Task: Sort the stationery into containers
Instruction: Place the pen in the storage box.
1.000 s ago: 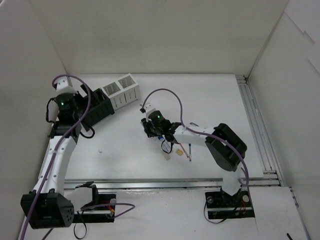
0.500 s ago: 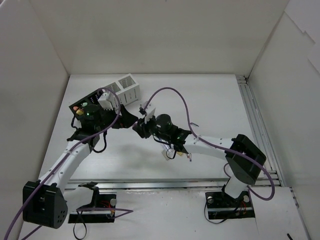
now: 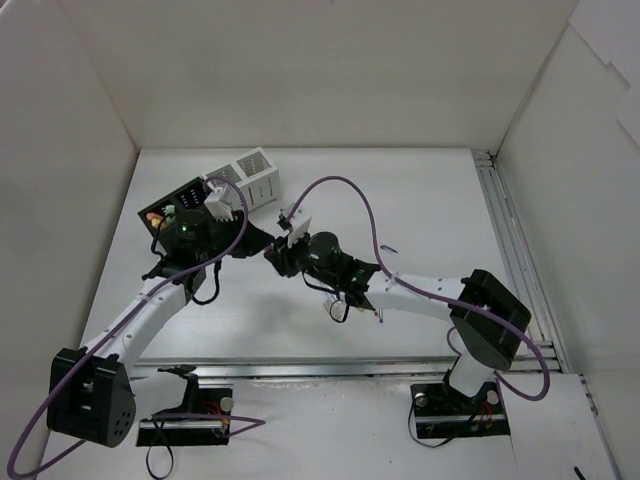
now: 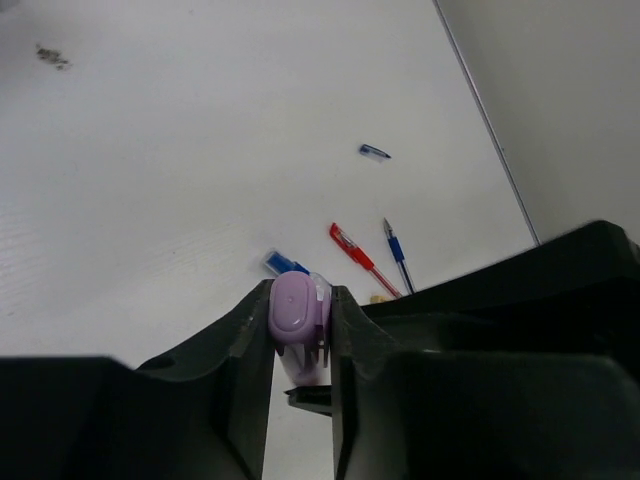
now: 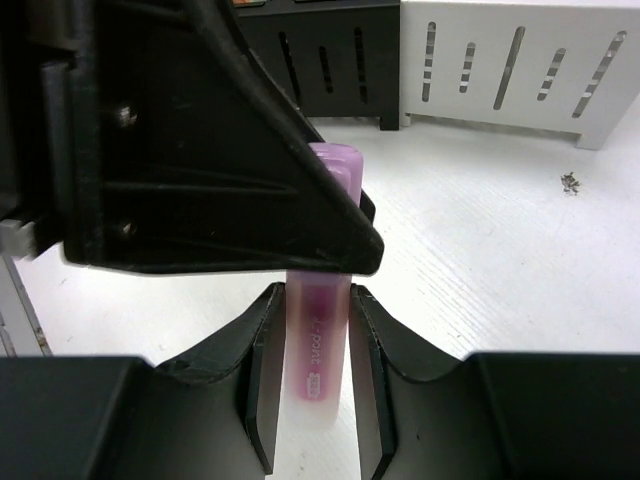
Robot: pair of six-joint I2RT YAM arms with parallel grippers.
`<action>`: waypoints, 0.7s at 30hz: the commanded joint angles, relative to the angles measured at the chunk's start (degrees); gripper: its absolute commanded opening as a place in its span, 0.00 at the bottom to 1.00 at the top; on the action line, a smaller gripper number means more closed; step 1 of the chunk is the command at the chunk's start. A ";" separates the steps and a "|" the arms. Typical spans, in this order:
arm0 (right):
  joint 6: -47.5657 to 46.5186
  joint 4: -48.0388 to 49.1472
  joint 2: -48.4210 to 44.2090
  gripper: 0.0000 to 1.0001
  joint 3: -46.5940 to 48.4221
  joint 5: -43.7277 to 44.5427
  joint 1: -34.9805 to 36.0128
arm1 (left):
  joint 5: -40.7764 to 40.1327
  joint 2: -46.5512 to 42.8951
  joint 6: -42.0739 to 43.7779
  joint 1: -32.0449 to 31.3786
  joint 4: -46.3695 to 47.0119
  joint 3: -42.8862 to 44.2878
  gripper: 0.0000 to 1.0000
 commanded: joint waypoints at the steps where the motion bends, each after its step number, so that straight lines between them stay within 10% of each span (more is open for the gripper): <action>1: 1.57 7.41 -2.83 0.06 1.69 2.57 0.15 | 0.67 -2.66 0.35 -0.28 5.22 1.21 0.13; 4: 2.09 7.41 -2.74 0.22 1.86 2.30 0.32 | -0.11 -3.46 1.22 -0.28 4.96 2.17 0.00; 11: 1.22 6.53 -6.34 0.98 -1.55 4.85 0.23 | -13.19 -5.30 8.77 2.35 -6.81 11.47 0.00; 21: -0.80 -0.14 -16.98 0.98 -12.46 21.36 -0.38 | -30.17 -1.01 17.91 19.75 -8.67 19.22 0.00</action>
